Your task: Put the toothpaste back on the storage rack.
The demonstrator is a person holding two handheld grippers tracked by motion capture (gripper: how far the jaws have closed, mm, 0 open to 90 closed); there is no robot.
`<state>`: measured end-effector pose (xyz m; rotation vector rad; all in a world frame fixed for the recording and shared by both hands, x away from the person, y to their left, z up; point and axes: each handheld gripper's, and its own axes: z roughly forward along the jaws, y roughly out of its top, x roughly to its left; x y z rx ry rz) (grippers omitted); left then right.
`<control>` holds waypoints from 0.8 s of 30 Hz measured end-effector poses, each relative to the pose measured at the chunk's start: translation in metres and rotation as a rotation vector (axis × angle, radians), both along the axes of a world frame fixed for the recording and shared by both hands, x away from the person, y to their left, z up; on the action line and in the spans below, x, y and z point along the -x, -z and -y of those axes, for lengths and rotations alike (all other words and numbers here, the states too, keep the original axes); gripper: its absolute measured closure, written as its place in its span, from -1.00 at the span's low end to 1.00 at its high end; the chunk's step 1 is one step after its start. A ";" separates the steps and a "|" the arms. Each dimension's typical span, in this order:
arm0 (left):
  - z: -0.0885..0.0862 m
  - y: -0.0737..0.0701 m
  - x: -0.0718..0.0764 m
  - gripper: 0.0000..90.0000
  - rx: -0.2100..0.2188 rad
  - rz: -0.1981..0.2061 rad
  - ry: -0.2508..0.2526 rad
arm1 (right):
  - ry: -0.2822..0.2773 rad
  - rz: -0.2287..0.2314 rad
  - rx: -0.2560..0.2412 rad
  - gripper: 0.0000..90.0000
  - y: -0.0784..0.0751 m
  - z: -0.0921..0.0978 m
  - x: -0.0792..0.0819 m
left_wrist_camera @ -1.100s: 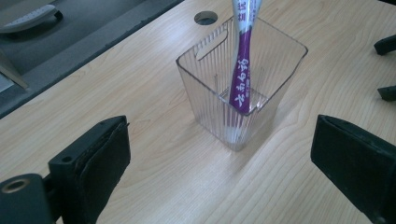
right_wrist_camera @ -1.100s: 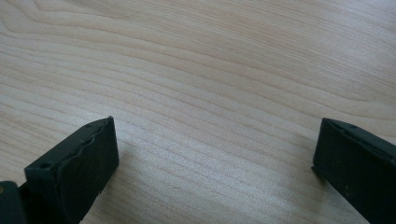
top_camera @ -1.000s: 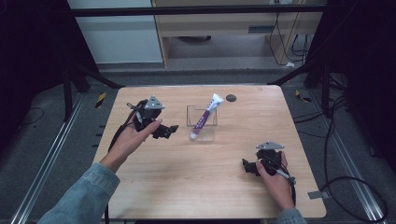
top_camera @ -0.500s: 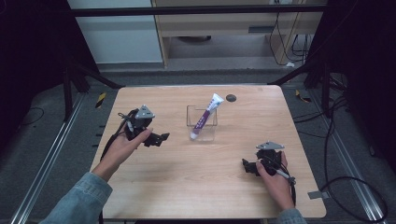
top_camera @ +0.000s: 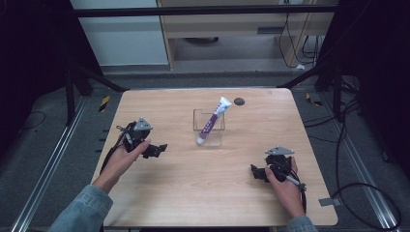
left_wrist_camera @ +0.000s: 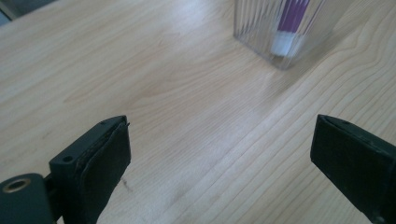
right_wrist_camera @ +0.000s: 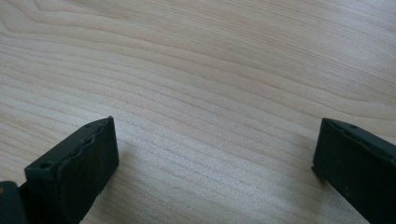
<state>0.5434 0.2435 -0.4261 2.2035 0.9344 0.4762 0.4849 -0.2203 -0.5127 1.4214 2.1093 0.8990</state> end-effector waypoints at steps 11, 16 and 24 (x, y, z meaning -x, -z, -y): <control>-0.025 0.033 -0.004 -0.90 -0.014 -0.049 -0.060 | 0.003 0.001 0.001 -0.99 0.000 0.000 0.000; -0.039 0.045 -0.008 -0.90 -0.009 -0.059 -0.096 | 0.003 0.002 0.001 -0.99 0.000 0.000 0.000; -0.057 0.061 -0.016 -0.90 -0.006 -0.072 -0.155 | 0.002 0.002 0.002 -0.99 0.000 0.000 0.000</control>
